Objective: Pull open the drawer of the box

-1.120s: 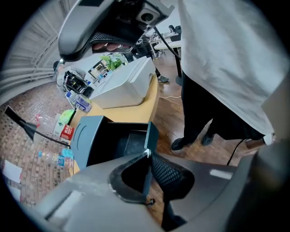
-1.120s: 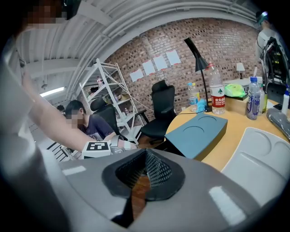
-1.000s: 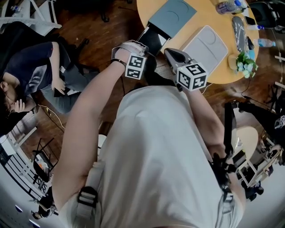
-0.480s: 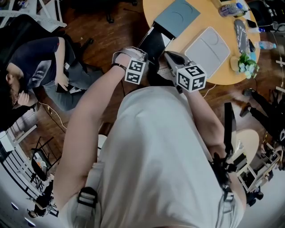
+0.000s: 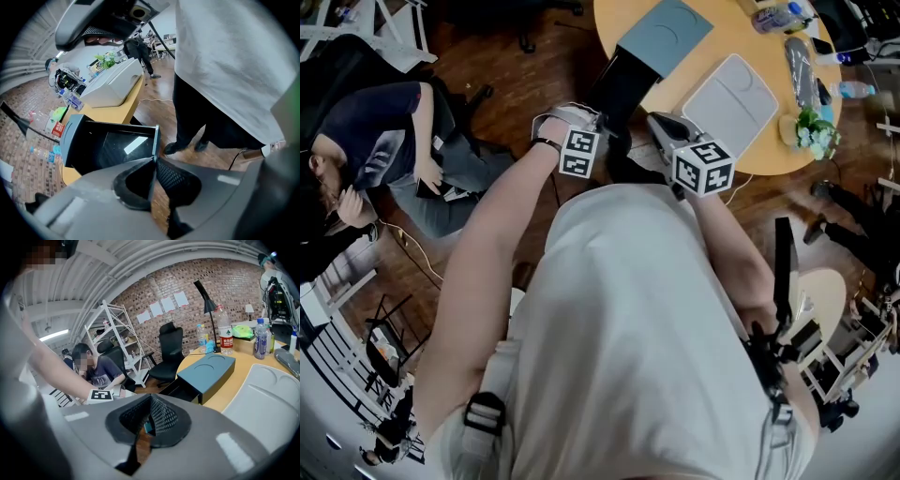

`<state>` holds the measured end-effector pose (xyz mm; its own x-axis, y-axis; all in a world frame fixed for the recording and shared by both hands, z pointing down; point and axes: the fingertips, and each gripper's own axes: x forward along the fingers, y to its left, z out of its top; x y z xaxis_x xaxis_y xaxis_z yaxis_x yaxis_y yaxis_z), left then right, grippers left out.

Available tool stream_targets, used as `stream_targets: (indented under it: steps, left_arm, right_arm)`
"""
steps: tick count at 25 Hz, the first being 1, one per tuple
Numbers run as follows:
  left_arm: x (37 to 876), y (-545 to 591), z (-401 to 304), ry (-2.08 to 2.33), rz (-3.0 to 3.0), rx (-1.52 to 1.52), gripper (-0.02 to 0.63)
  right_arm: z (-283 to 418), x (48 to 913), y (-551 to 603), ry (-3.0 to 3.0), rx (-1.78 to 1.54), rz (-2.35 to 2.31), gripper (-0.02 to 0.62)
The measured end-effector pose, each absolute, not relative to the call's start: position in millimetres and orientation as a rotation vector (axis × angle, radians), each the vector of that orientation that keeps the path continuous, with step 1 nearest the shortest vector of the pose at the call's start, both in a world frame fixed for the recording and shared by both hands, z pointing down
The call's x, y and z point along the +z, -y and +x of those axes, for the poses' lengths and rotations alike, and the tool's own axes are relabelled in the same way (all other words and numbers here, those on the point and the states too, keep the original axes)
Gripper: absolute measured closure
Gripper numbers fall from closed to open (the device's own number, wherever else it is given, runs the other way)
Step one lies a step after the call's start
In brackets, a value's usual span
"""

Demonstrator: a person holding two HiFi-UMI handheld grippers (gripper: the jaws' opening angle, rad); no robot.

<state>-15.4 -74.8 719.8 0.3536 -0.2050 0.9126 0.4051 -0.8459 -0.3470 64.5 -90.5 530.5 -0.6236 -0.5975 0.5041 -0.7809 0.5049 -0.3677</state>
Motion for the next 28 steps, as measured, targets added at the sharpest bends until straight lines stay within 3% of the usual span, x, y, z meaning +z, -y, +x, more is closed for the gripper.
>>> stream_targets:
  steps: [13,16,28]
  left_arm:
    - [679.5,79.8,-16.5,-0.061,-2.276,-1.407,0.572]
    - [660.7,78.5,-23.8,-0.191,-2.433,-1.316,0.598]
    - [576.1,64.6,-67.9,-0.905,-2.871,-1.024,0.6]
  right_arm:
    - [57.6,526.4,88.9,2.457,0.806,1.131,0.588]
    - [50.7,522.6,83.8,2.443,0.788,1.14,0.588]
    - [21.6,515.1,70.1,2.54,0.734,1.03,0.588]
